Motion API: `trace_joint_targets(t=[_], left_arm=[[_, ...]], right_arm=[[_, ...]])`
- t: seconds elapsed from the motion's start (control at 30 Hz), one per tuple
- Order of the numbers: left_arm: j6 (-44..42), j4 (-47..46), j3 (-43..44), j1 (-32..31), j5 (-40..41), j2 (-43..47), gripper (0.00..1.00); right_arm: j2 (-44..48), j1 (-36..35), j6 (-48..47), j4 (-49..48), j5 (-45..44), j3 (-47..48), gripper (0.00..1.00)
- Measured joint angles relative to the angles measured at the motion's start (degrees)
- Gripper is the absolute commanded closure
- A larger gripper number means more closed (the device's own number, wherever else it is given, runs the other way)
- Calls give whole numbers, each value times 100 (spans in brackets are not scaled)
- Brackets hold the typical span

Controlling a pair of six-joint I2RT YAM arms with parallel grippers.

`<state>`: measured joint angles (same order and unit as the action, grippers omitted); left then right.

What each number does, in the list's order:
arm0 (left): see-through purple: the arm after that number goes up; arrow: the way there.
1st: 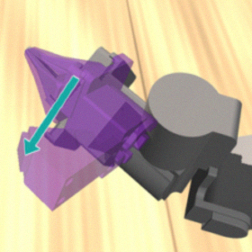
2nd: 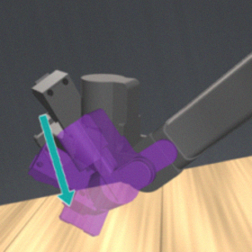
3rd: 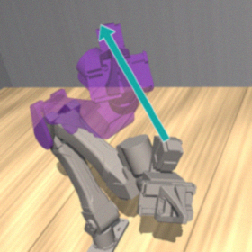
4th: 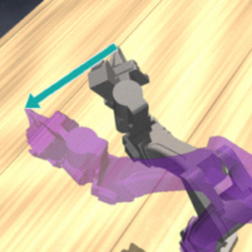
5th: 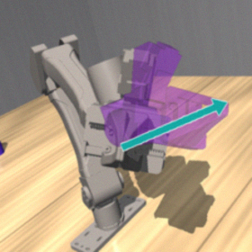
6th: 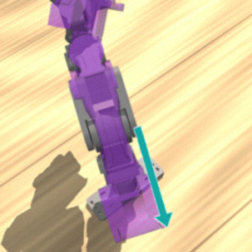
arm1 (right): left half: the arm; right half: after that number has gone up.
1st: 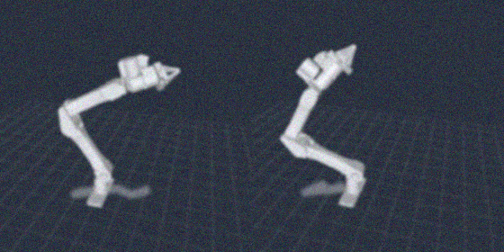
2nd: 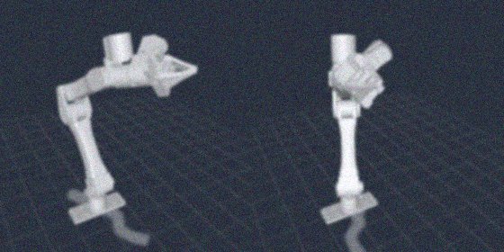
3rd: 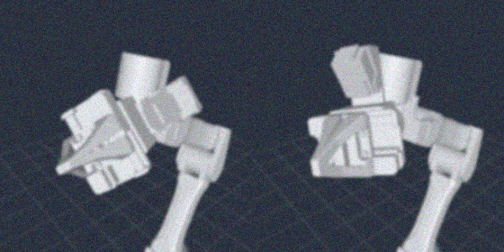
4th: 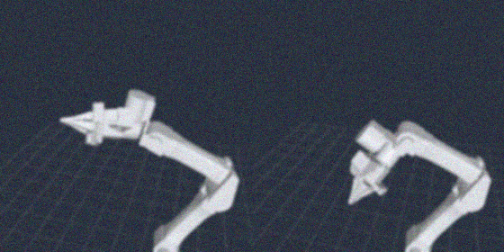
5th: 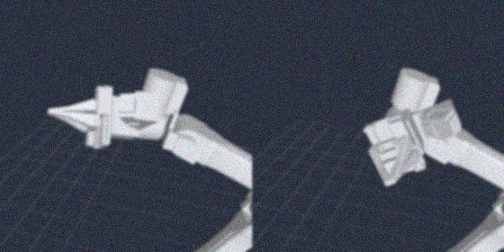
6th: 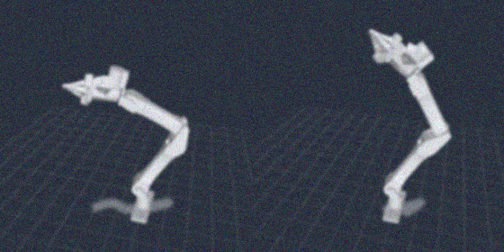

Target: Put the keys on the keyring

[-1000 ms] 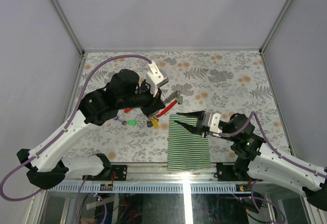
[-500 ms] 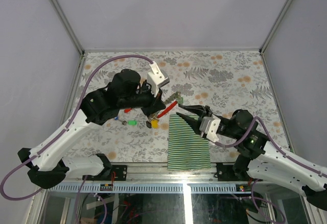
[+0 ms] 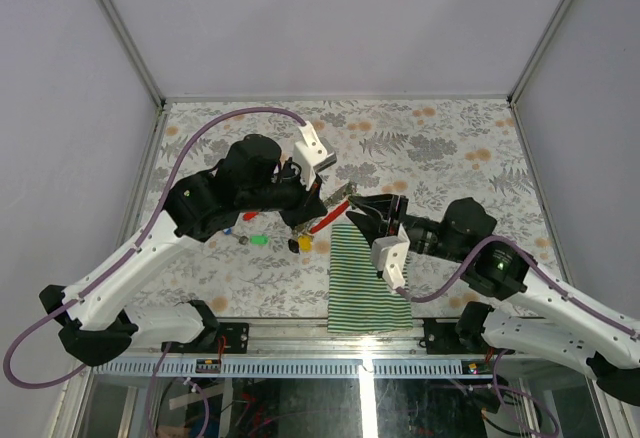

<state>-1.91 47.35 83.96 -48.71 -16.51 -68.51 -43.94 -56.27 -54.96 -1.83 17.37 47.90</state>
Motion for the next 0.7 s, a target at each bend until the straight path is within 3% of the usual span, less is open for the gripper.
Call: trace_joint_targets(t=[0.7], left_arm=[[13,35,35,-7,-155,-76,100]], right_arm=[[-376,-2,-1019,542,-197,306,59]])
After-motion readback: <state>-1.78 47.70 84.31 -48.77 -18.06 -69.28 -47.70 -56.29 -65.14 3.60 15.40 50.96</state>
